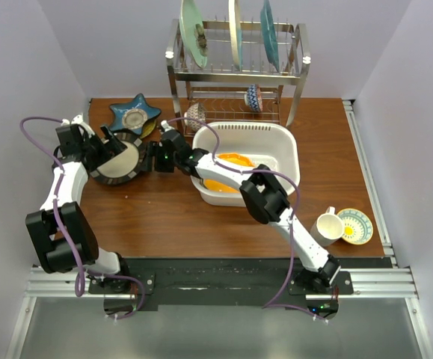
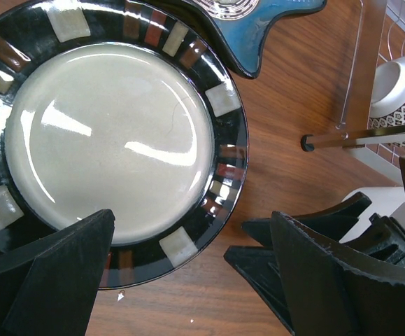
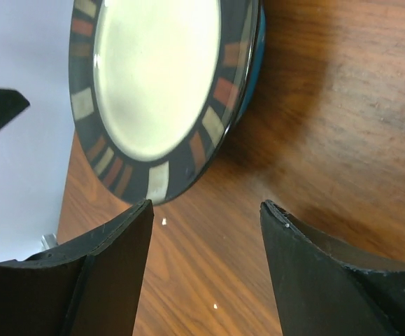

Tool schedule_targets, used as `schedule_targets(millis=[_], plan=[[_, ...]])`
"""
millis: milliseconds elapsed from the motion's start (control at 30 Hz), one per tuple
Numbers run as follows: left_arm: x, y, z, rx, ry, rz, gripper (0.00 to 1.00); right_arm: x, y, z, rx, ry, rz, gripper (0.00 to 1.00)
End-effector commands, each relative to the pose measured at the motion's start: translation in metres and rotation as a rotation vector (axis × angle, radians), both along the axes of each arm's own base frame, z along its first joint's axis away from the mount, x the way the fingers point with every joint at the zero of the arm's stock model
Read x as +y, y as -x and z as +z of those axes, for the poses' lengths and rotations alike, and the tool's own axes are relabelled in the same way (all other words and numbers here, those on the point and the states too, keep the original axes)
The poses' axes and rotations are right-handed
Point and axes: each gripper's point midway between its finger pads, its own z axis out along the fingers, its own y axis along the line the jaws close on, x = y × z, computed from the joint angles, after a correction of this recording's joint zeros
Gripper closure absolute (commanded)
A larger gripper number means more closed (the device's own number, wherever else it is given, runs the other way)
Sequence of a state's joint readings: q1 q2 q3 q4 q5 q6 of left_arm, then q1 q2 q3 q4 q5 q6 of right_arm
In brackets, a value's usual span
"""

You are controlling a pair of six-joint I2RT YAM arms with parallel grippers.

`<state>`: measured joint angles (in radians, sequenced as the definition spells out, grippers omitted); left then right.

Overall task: Place the plates into the plastic bin on the countertop
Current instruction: Pick up the plate at the center of the board.

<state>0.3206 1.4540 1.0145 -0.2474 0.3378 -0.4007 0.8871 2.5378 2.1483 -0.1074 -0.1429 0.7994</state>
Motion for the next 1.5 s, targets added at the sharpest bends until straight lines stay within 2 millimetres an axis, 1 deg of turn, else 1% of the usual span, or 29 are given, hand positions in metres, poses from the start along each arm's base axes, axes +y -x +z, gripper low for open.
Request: schedule_targets(millis=[0,100,133,167,200,233,267,333,467,500,533,700,767,800,867,900,967,1033,1067,1167,1300,1333,1367,1433,1467], plan=[[0.001,-0.005,0.021,-0.077,-0.010,-0.014,0.02,0.010,-0.014,0.028,-0.042,-0.082,-0.041,0.35],[0.001,-0.005,0.021,-0.079,-0.013,-0.019,0.02,0.014,-0.017,0.028,-0.040,-0.105,-0.047,0.35],[0.002,-0.005,0.022,-0.080,-0.014,-0.021,0.02,0.015,-0.017,0.021,-0.027,-0.106,-0.043,0.35],[0.002,-0.005,0.022,-0.083,-0.017,-0.022,0.02,0.018,-0.018,0.024,-0.034,-0.121,-0.042,0.37],[0.001,-0.005,0.023,-0.086,-0.017,-0.024,0.02,0.019,-0.019,0.022,-0.031,-0.122,-0.043,0.38],[0.002,-0.006,0.023,-0.086,-0.017,-0.023,0.02,0.019,-0.020,0.014,-0.019,-0.114,-0.046,0.39],[0.001,-0.006,0.023,-0.086,-0.016,-0.024,0.02,0.021,-0.022,0.018,-0.025,-0.123,-0.048,0.40],[0.002,-0.006,0.022,-0.084,-0.015,-0.026,0.02,0.021,-0.025,0.013,-0.020,-0.123,-0.062,0.42],[0.003,-0.006,0.022,-0.084,-0.016,-0.023,0.02,0.024,-0.029,0.000,-0.009,-0.111,-0.076,0.46],[0.003,-0.006,0.022,-0.084,-0.017,-0.024,0.02,0.024,-0.029,-0.003,-0.004,-0.109,-0.076,0.51],[0.003,-0.006,0.021,-0.083,-0.016,-0.024,0.02,0.024,-0.029,-0.004,0.000,-0.111,-0.081,0.53],[0.005,-0.006,0.021,-0.082,-0.011,-0.020,0.02,0.023,-0.031,-0.016,0.005,-0.107,-0.093,0.59],[0.006,-0.006,0.021,-0.081,-0.009,-0.020,0.02,0.023,-0.032,-0.019,0.013,-0.112,-0.098,0.62],[0.006,-0.006,0.021,-0.081,-0.009,-0.018,0.02,0.022,-0.032,-0.020,0.016,-0.113,-0.099,0.65],[0.006,-0.006,0.020,-0.080,-0.008,-0.019,0.02,0.021,-0.032,-0.023,0.023,-0.111,-0.102,0.67],[0.006,-0.006,0.020,-0.080,-0.008,-0.019,0.02,0.022,-0.032,-0.023,0.022,-0.112,-0.101,0.69],[0.006,-0.006,0.021,-0.081,-0.009,-0.018,0.02,0.025,-0.033,-0.015,0.009,-0.134,-0.097,0.73],[0.006,-0.006,0.020,-0.079,-0.007,-0.018,0.02,0.026,-0.033,-0.010,0.002,-0.143,-0.091,0.81],[0.007,-0.006,0.021,-0.082,-0.008,-0.016,0.02,0.027,-0.033,-0.007,-0.002,-0.151,-0.086,0.86],[0.007,-0.006,0.020,-0.080,-0.008,-0.018,0.02,0.029,-0.032,0.004,-0.011,-0.177,-0.068,0.94],[0.008,-0.006,0.021,-0.082,-0.010,-0.016,0.02,0.028,-0.033,0.020,-0.028,-0.205,-0.058,0.99],[0.007,-0.006,0.020,-0.080,-0.009,-0.015,0.02,0.026,-0.033,0.018,-0.025,-0.202,-0.060,0.99],[0.008,-0.006,0.021,-0.083,-0.011,-0.014,0.02,0.025,-0.033,0.027,-0.032,-0.211,-0.059,1.00],[0.008,-0.006,0.020,-0.080,-0.011,-0.013,0.02,0.020,-0.035,0.028,-0.033,-0.211,-0.065,1.00],[0.009,-0.005,0.020,-0.078,-0.011,-0.010,0.03,0.018,-0.036,0.031,-0.035,-0.216,-0.065,1.00]])
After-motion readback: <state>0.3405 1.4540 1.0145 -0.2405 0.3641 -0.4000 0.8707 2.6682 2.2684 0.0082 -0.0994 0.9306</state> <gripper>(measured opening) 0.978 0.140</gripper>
